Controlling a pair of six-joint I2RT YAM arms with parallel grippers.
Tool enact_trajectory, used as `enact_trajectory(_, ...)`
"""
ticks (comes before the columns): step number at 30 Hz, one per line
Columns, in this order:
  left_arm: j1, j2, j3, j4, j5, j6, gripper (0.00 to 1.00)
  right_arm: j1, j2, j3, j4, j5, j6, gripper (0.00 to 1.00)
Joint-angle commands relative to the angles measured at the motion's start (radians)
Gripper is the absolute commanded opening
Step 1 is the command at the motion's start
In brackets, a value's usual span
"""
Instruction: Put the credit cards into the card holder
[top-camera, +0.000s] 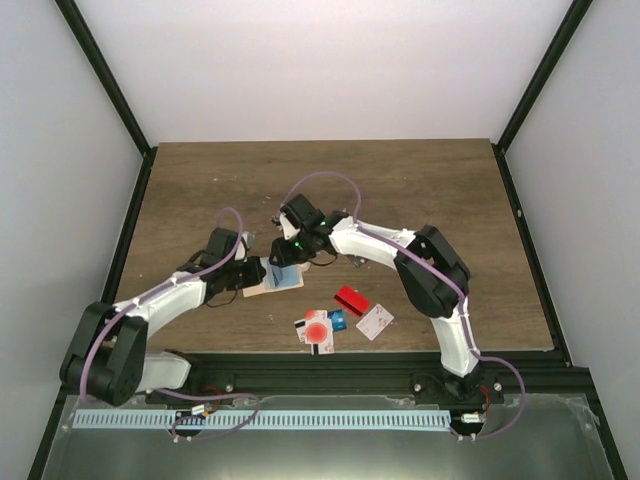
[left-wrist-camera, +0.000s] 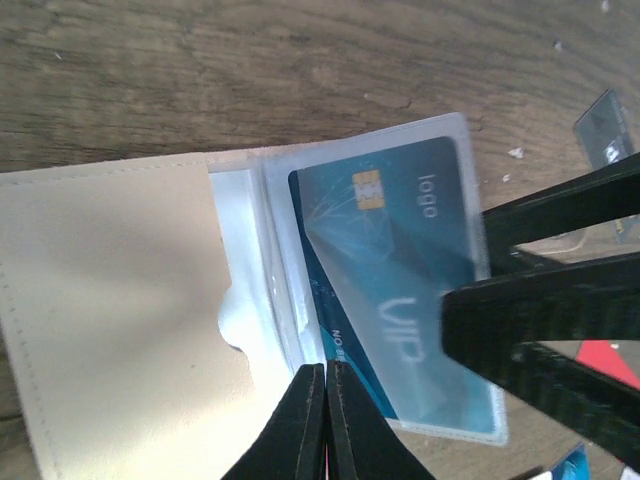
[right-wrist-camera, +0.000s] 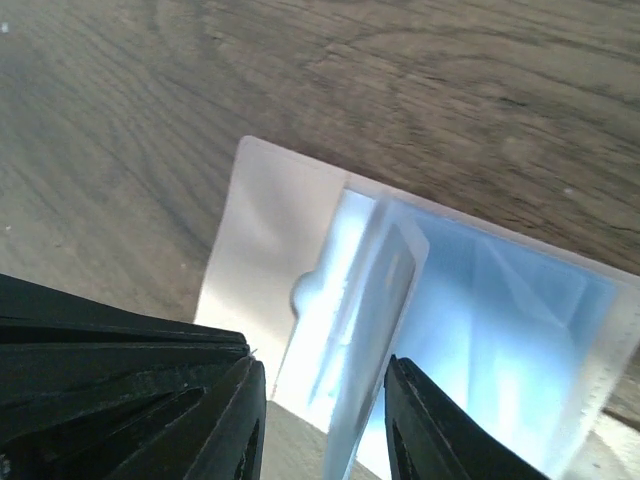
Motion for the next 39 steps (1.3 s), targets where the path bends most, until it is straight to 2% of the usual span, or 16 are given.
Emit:
enact_trajectory(1,-0.001,-0.101,0.023,-0.085,-0.049,-0.023,0.05,0.019,-0.027,0.042,0.041,-0.080,0.017,0.35)
enact_trajectory(11,0.004,-0.344,0.028,-0.233,-0.162,-0.054,0.11,0.068,0.102,0.160,0.086,-0.224,0.052,0.38)
enact_trajectory(16,0.004,-0.371,0.014,-0.231,-0.139,-0.062,0.12,0.072,0.126,0.171,0.122,-0.287,0.065,0.40)
enact_trajectory(21,0.005,-0.382,0.015,-0.226,-0.101,-0.057,0.14,0.071,0.067,0.130,0.118,-0.258,0.048,0.42)
enact_trajectory(25,0.000,-0.368,0.004,-0.205,-0.038,-0.051,0.16,0.068,-0.037,0.040,0.094,-0.152,0.034,0.43)
enact_trajectory(29,-0.036,-0.342,-0.022,-0.160,0.025,-0.047,0.16,0.066,-0.185,-0.119,0.070,-0.040,0.032,0.47)
enact_trajectory(34,-0.160,-0.289,-0.026,-0.106,0.057,-0.032,0.17,0.063,-0.384,-0.376,0.050,0.023,0.077,0.51)
enact_trajectory(39,-0.289,-0.230,-0.027,-0.054,0.082,-0.014,0.20,0.063,-0.564,-0.549,-0.028,0.053,0.168,0.53)
